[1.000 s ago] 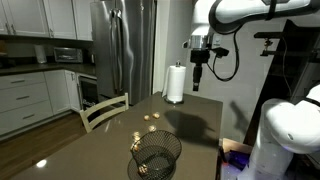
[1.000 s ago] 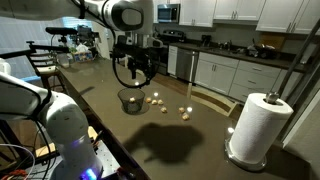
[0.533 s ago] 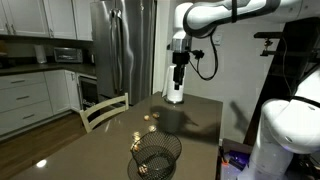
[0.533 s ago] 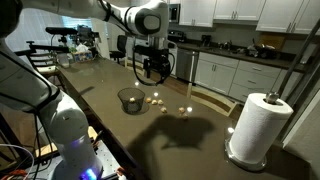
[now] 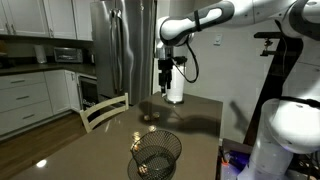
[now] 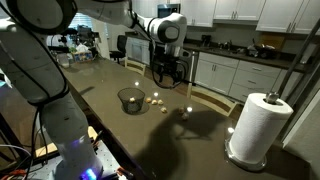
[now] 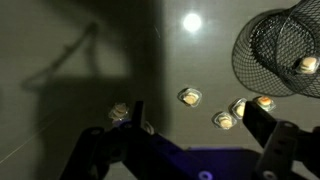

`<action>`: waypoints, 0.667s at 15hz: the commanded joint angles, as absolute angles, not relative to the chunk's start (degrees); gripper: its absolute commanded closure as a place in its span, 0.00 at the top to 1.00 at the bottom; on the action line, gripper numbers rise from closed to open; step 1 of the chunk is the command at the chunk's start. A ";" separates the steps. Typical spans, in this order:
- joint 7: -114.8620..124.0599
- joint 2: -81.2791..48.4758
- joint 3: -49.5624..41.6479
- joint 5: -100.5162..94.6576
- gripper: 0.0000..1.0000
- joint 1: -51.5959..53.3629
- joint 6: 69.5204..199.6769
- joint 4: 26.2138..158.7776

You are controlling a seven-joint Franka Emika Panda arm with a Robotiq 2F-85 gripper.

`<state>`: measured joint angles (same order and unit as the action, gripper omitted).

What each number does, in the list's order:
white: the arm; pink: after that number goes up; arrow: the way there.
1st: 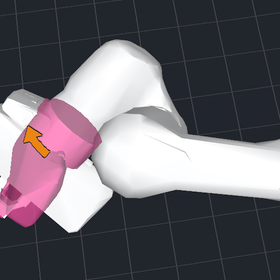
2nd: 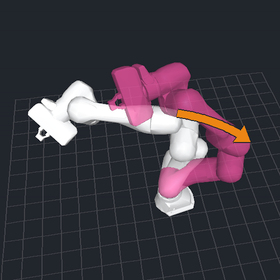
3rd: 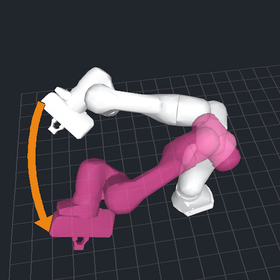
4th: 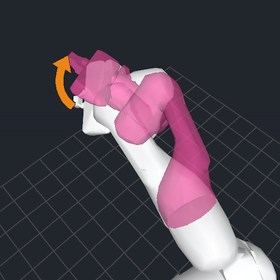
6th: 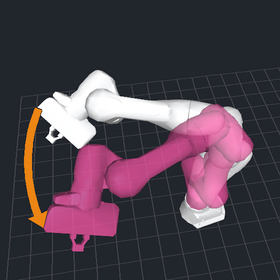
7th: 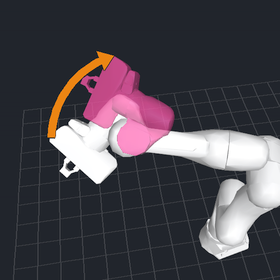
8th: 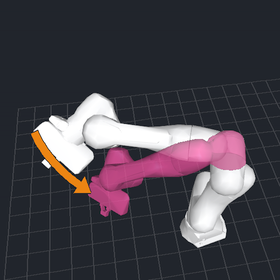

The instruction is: Pick up one object from the right side of the counter and put it in the black basket

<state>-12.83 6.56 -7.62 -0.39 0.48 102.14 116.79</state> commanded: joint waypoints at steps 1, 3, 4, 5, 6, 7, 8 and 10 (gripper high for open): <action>-15.93 0.03 -7.33 2.57 1.00 -1.63 101.71 112.09; -16.05 -2.06 -7.18 3.00 1.00 -2.44 102.43 111.72; -15.90 -2.84 -7.15 2.98 1.00 -2.85 103.13 111.94; -16.00 -3.57 -7.14 3.13 1.00 -3.28 103.62 112.09; -16.13 -4.23 -7.14 3.38 1.00 -3.69 104.38 112.42; -16.44 -4.95 -7.15 3.68 1.00 -4.14 105.43 112.81; -17.01 -5.67 -7.15 4.22 1.00 -4.59 106.57 113.20; -18.50 -7.09 -7.08 5.32 1.00 -5.49 108.83 113.83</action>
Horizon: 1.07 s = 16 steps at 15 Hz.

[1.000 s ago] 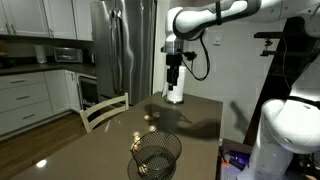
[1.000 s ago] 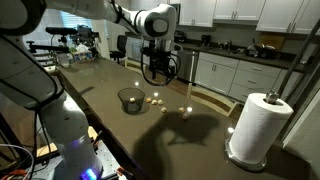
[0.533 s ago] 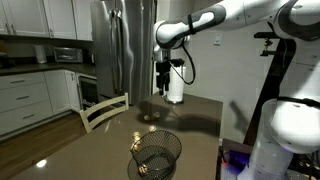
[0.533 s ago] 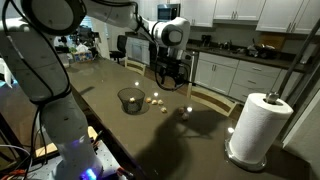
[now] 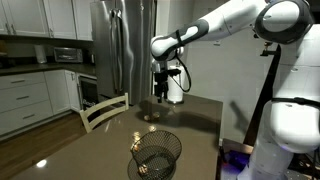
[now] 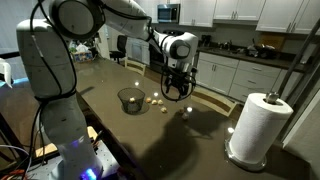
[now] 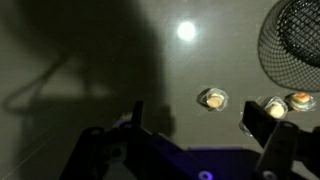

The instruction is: Pick up one object from the right side of the counter and put it in the black basket

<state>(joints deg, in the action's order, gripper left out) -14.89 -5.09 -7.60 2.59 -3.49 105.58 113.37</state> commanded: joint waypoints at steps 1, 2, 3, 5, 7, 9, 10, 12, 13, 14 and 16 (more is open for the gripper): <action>-19.21 -7.70 -6.99 5.88 1.00 -5.87 110.09 114.11; -19.90 -8.32 -6.93 6.48 1.00 -6.30 111.50 114.47; -20.61 -9.02 -6.89 7.05 1.00 -6.73 113.03 114.78; -22.15 -10.56 -6.74 8.53 1.00 -7.59 114.79 114.98; -19.64 -10.24 -6.59 6.52 1.00 -7.18 113.33 114.62; -19.91 -10.84 -6.58 6.77 1.00 -7.47 113.57 114.63; -19.91 -10.85 -6.56 6.80 1.00 -7.47 113.57 114.62; -20.68 -12.46 -6.25 7.94 1.00 -7.63 114.46 113.57; -20.56 -12.99 -6.15 8.10 1.00 -7.63 115.15 113.33; -20.31 -13.58 -6.05 7.96 1.00 -7.58 115.86 113.04; -19.72 -15.04 -5.92 7.46 1.00 -7.59 118.42 112.51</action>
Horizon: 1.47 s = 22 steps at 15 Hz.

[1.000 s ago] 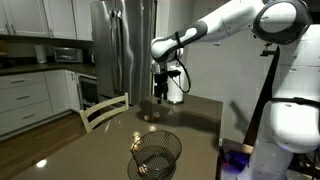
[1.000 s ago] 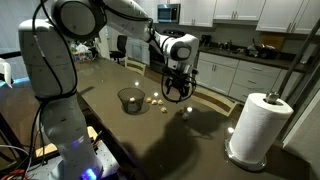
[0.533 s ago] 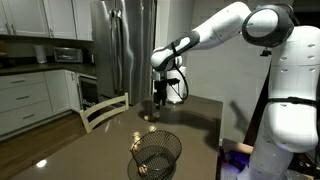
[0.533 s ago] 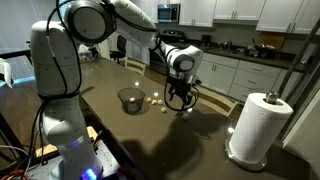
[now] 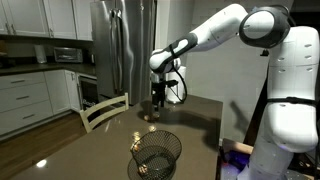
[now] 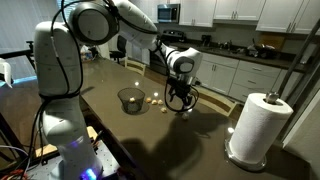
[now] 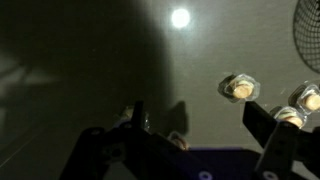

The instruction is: Pick up one object from the right side of the counter and put it in the black basket

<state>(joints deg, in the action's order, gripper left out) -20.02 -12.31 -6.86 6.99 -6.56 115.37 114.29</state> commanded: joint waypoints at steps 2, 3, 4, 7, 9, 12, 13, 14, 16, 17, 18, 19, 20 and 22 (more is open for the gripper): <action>-18.77 -16.73 -5.99 6.91 1.00 -7.67 121.73 112.07; -18.04 -17.49 -6.08 6.49 1.00 -7.66 123.44 111.89; -17.29 -18.36 -6.27 5.67 1.00 -7.60 125.61 111.71; -15.63 -21.11 -6.46 4.30 1.00 -7.79 128.89 110.13; -14.84 -23.28 -6.57 4.13 1.00 -8.03 129.07 108.37; -11.70 -26.15 -7.28 2.85 1.00 -8.27 127.34 105.45; -10.01 -26.88 -7.64 2.42 1.00 -8.29 126.16 104.52; -8.89 -27.49 -7.85 2.19 1.00 -8.44 125.03 103.75; -7.37 -28.28 -8.04 2.09 1.00 -8.75 122.69 102.59; -7.13 -28.62 -7.94 2.44 1.00 -9.05 121.18 101.96; -7.30 -28.84 -7.72 2.82 1.00 -9.40 119.28 101.41; -7.94 -28.99 -7.37 3.43 0.85 -9.86 117.30 100.83; -8.55 -29.00 -7.06 4.07 0.72 -10.32 115.66 100.38; -8.31 -29.04 -7.07 4.18 0.58 -10.52 113.65 99.79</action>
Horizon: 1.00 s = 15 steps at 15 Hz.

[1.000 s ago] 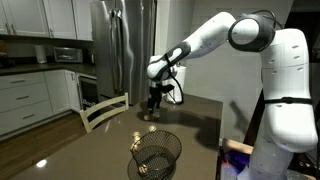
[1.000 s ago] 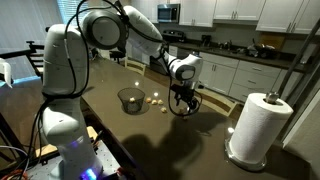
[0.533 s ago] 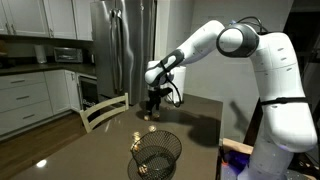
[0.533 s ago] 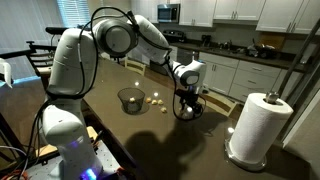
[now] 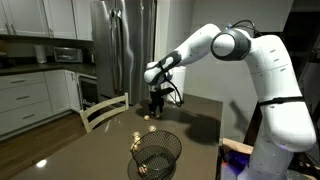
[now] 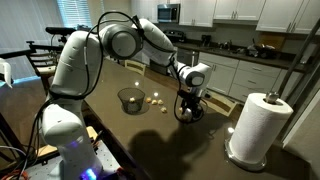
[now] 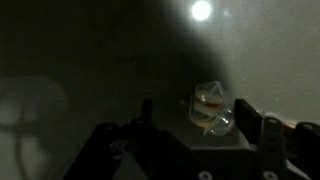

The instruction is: Pick up one object from the right side of the counter and put it in the black basket

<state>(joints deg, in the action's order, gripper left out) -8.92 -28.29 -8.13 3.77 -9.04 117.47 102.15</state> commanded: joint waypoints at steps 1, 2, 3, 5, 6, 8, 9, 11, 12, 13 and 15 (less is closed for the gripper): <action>-8.25 -29.11 -7.09 4.18 0.53 -10.59 113.15 99.55; -8.28 -29.26 -7.05 4.28 0.68 -10.71 112.89 99.30; -8.28 -29.37 -7.00 4.32 0.82 -10.78 112.64 99.16; -8.37 -29.71 -6.97 4.19 0.97 -10.81 113.16 99.04; -8.52 -29.92 -6.93 4.12 0.98 -10.81 113.45 98.99; -8.47 -30.47 -6.90 3.93 1.00 -10.72 113.94 98.81; -8.74 -30.70 -6.79 4.00 1.00 -10.79 113.93 98.69; -9.09 -31.26 -6.54 4.24 1.00 -10.93 114.10 98.40; -9.19 -31.51 -6.45 4.23 1.00 -10.95 114.14 98.24; -9.31 -31.69 -6.35 4.29 0.75 -11.03 114.24 98.13; -9.30 -31.80 -6.28 4.26 0.67 -11.07 114.41 98.03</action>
<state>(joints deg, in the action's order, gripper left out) -8.92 -30.84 -7.39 3.81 -9.67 114.66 99.67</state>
